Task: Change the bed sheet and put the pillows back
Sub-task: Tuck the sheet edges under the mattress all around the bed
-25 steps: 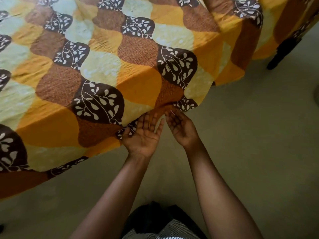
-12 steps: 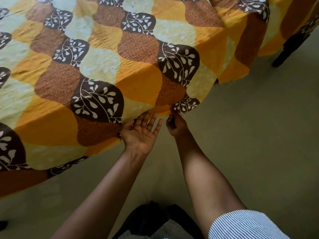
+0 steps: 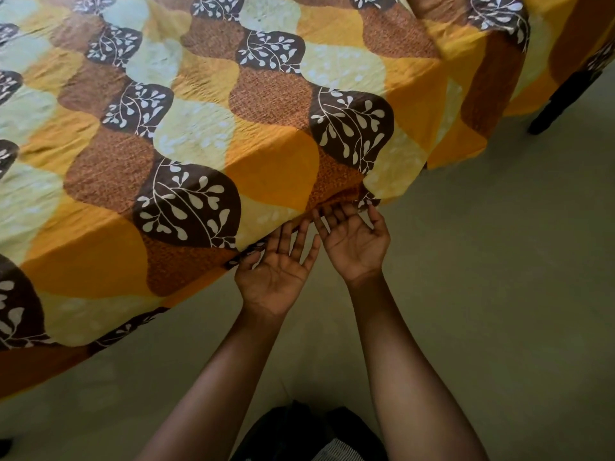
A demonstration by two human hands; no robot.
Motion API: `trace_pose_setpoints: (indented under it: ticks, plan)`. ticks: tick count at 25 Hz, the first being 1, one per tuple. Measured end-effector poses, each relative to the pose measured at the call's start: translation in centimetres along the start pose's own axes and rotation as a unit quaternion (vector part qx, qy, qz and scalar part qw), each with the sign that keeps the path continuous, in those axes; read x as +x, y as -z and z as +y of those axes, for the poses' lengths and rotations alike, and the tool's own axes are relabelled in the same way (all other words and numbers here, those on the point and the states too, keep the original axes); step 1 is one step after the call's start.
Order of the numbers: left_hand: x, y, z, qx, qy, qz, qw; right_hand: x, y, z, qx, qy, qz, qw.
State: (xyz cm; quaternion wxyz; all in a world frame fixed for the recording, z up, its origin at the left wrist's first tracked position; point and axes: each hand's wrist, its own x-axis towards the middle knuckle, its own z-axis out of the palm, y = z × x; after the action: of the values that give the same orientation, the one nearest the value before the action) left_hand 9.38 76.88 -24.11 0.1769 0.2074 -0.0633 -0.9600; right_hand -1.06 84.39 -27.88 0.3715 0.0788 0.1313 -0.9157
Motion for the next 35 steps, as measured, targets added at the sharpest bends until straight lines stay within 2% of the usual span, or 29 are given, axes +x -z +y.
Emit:
trace_pose_setpoints:
  ticks: [4,6,9,12,17,27,30,32,35]
  plan:
    - [0.1,0.2,0.2,-0.001,-0.002,0.0,1.0,1.7,-2.6,0.5,-0.004,-0.004,0.024,1.0]
    - [0.0,0.1,0.1,0.018,-0.007,0.024,1.0,2.0,-3.3,0.0,-0.048,-0.001,0.08,0.996]
    - [-0.1,-0.5,-0.3,0.088,0.005,0.116,0.989,0.3,-1.7,-0.9,-0.096,0.003,0.162,0.982]
    - [-0.4,-1.5,-1.8,0.13,0.031,0.178,0.975,-1.1,0.1,-1.2,-0.073,0.014,0.202,0.977]
    - [0.1,-3.6,-2.7,0.084,0.017,0.117,0.99,0.1,-1.8,-2.1,-0.091,0.052,0.153,0.983]
    - [0.1,-1.5,-2.3,0.054,0.036,-0.021,0.998,0.2,-1.7,-2.9,-0.055,0.016,0.071,0.996]
    - [0.3,-1.2,-2.1,0.046,0.031,-0.049,0.997,1.0,-2.8,-2.9,-0.014,0.01,0.047,0.999]
    - [0.5,-1.3,-2.2,0.04,0.027,-0.039,0.998,1.9,-3.8,-2.9,0.002,0.017,0.066,0.998]
    - [0.6,-1.6,-2.3,0.091,0.037,0.023,0.995,1.4,-3.4,-2.9,-0.05,0.064,0.151,0.985]
